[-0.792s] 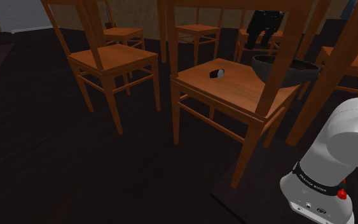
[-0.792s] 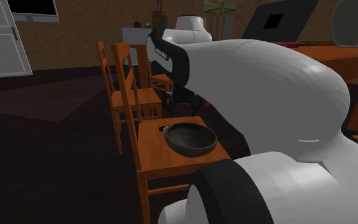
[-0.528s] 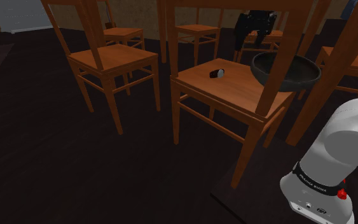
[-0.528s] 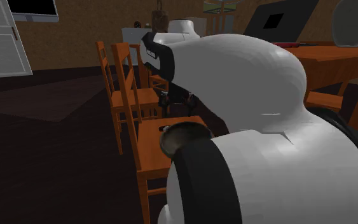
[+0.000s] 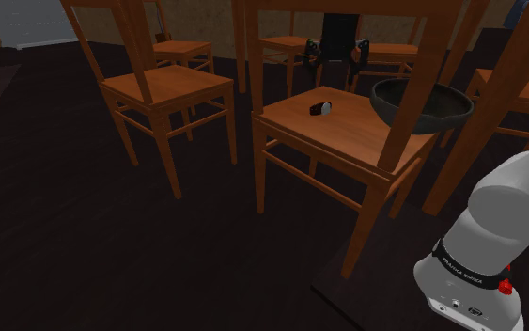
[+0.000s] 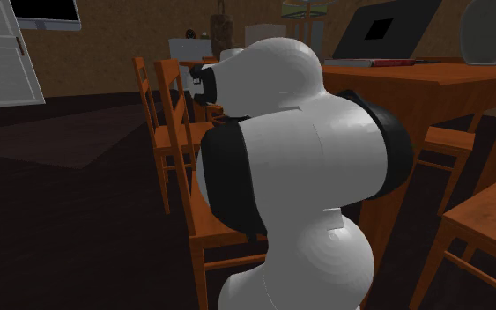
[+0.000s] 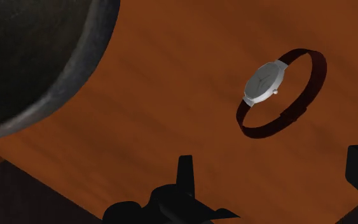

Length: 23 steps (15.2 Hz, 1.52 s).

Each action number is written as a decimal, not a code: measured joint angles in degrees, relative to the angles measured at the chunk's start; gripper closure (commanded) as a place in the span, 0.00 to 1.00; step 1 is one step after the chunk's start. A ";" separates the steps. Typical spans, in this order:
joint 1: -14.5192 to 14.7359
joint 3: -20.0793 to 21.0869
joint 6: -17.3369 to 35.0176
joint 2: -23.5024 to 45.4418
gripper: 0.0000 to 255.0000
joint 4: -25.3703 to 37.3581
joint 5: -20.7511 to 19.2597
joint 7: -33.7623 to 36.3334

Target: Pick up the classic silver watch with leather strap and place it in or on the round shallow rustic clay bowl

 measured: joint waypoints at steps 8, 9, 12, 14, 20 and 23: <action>-0.45 0.43 5.17 0.77 0.00 -4.76 -0.01 1.99; -0.44 0.46 5.33 0.73 0.00 -4.95 0.01 2.03; -0.43 0.47 5.53 0.71 0.00 -5.16 0.02 2.04; -0.43 0.47 5.54 0.71 1.00 -5.17 0.02 2.04; -0.44 0.46 5.52 0.70 1.00 -5.10 0.00 2.06; -0.43 0.48 5.53 0.70 1.00 -5.11 0.01 2.08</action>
